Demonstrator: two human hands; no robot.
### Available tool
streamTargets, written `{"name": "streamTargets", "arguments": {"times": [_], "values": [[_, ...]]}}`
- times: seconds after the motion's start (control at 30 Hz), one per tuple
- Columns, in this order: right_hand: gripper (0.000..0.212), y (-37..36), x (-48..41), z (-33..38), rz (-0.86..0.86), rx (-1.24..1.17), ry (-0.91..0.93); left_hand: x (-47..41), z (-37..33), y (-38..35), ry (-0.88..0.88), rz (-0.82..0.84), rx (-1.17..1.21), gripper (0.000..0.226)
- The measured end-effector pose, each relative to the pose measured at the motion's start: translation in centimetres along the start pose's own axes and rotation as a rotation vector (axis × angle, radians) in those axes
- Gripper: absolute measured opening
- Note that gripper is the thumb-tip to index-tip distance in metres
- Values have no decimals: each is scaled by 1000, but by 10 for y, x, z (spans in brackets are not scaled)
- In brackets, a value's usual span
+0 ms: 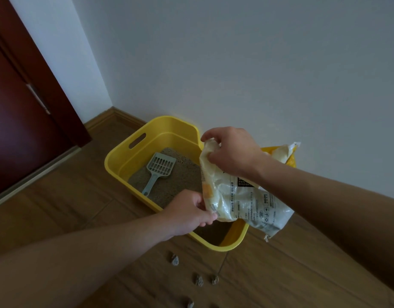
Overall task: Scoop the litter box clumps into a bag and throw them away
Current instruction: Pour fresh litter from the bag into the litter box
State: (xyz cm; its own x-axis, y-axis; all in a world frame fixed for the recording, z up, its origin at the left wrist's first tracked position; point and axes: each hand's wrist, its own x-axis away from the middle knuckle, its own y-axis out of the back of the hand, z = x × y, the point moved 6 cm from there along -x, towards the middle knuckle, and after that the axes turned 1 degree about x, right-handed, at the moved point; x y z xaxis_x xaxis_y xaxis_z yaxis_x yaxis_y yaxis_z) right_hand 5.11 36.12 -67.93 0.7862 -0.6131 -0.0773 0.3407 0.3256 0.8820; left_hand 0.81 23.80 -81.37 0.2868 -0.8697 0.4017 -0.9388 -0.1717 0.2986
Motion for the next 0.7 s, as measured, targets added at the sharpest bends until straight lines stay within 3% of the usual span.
{"name": "streamTargets", "arguments": {"times": [0.7], "values": [[47, -5, 4, -2, 71, 46, 15, 3, -2, -10, 54, 50, -58, 25]]}}
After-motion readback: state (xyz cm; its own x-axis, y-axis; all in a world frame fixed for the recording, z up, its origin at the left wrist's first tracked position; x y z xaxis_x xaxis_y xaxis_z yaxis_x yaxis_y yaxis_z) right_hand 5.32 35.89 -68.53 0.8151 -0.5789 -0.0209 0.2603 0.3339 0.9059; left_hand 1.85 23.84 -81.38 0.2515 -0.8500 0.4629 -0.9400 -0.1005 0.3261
